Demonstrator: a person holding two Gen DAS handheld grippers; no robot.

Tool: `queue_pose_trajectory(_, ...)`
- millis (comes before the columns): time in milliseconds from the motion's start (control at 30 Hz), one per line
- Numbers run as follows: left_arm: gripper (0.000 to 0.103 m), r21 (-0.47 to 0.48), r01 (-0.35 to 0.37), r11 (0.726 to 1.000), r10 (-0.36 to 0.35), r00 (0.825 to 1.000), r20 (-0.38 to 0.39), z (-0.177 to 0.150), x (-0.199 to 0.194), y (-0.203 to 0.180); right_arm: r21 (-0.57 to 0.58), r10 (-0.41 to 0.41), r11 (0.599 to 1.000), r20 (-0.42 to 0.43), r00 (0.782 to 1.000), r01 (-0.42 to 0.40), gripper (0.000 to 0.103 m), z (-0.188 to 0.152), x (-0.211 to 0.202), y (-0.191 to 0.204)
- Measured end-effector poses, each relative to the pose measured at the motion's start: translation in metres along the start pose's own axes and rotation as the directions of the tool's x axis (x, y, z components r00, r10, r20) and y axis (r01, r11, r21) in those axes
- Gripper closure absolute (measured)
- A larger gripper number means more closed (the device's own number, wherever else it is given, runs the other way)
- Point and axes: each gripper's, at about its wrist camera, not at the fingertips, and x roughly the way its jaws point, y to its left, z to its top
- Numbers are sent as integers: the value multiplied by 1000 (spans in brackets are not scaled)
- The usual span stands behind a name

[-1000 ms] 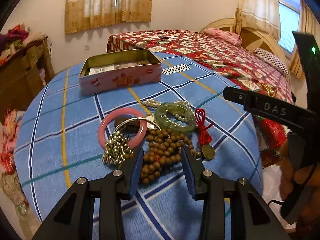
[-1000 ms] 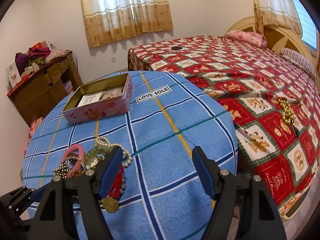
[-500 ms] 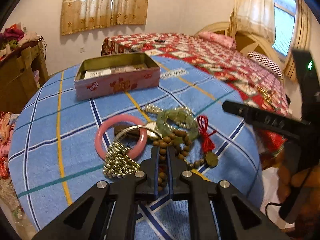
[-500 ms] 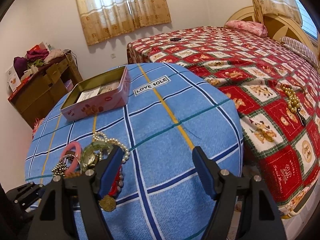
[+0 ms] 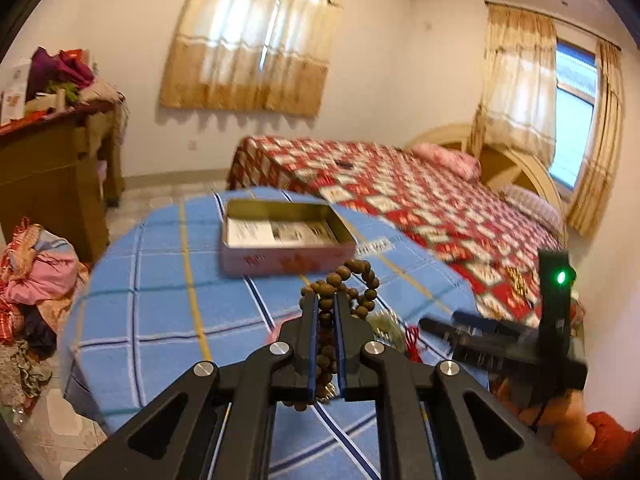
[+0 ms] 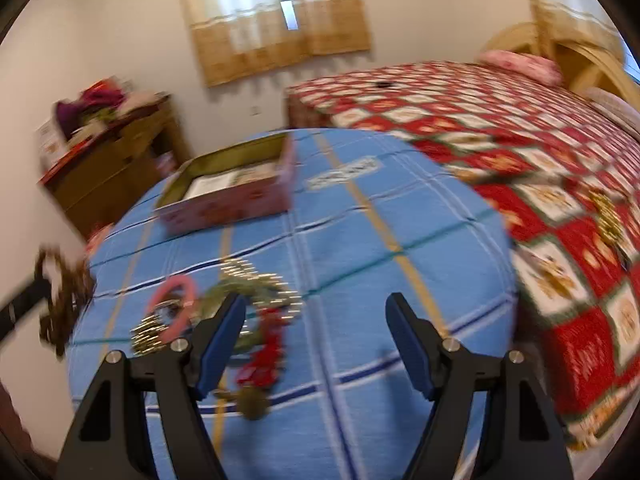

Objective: Organize jewelry

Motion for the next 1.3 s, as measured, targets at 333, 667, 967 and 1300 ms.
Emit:
queue_pose_trajectory(333,97,-27,-41,999,41,999,-10,-4,9,13,-180,116,972,-198,973,-153,30,2,59,41)
queue_pose_trajectory(667,97,-55,-55,997,52,997,-57,-13,15,25,-119,174,972,-218,960,-203,84,5,59,34)
queue_pose_trajectory(967,96,-64,-54,997,51,998,-45,-12,9,26,-63,281,956,-89,956,-287,84,29,20,43)
queue_pose_trajectory(1300,96,-67,-45,997,43,998,-40,-10,15,23,-1,350,936,60,935,-351,84,47,-3,33)
